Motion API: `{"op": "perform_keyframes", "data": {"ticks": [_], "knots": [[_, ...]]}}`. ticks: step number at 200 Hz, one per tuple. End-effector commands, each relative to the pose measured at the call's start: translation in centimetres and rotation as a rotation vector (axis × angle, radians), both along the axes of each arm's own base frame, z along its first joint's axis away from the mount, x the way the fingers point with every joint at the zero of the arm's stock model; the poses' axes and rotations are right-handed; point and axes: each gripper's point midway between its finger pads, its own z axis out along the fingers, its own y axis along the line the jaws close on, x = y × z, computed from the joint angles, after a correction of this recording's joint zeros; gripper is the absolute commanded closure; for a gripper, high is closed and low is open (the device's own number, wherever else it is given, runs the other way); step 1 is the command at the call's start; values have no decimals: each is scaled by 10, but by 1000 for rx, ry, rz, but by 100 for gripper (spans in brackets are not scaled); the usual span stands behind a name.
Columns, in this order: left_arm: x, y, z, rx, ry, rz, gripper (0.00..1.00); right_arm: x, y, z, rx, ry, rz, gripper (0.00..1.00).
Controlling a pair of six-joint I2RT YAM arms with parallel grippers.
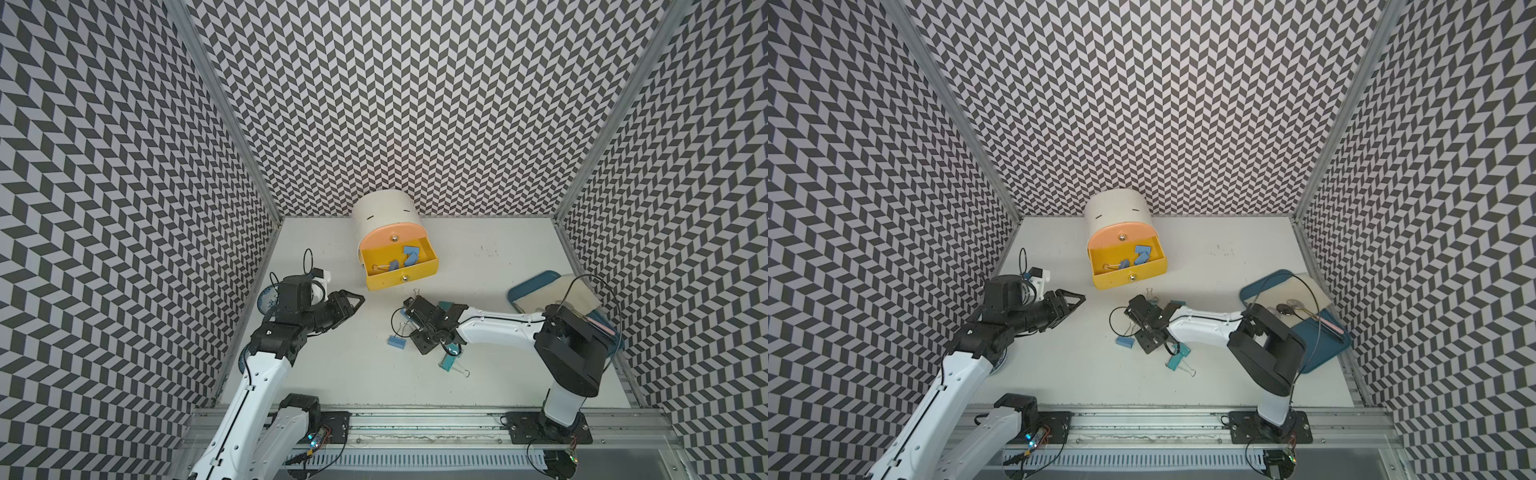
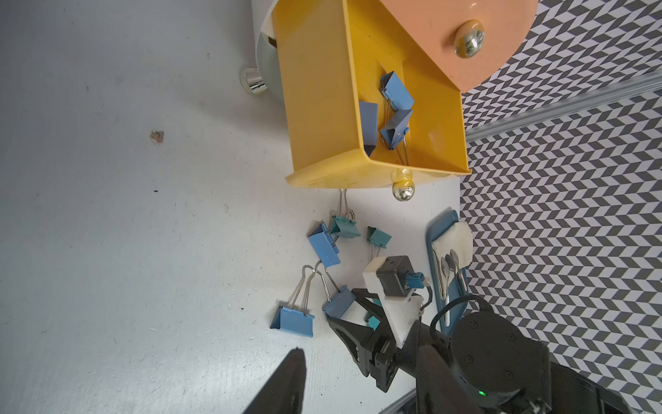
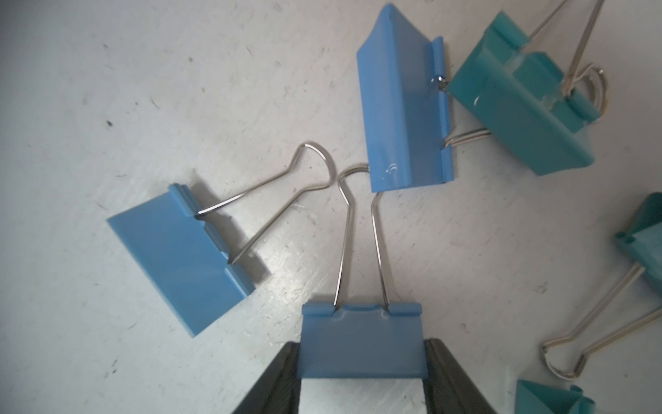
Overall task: Put the binder clips in the drawer according to color
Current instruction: Pick up the binder clip at the center of the board.
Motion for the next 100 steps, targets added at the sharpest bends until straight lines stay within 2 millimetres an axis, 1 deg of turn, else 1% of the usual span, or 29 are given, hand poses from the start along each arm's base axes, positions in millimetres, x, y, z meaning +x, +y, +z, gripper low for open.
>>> {"op": "perform_keyframes", "data": {"ticks": [1,51,100], "knots": [[3,0,1,-2,-22,1,46,-6,0,10,18,-4,2,49],[10,1,9,-9,-41,12,46,-10,-3,41,77,-25,-8,52],[18,-1,24,-25,-70,17,46,-13,-8,71,120,-53,-12,54]]}}
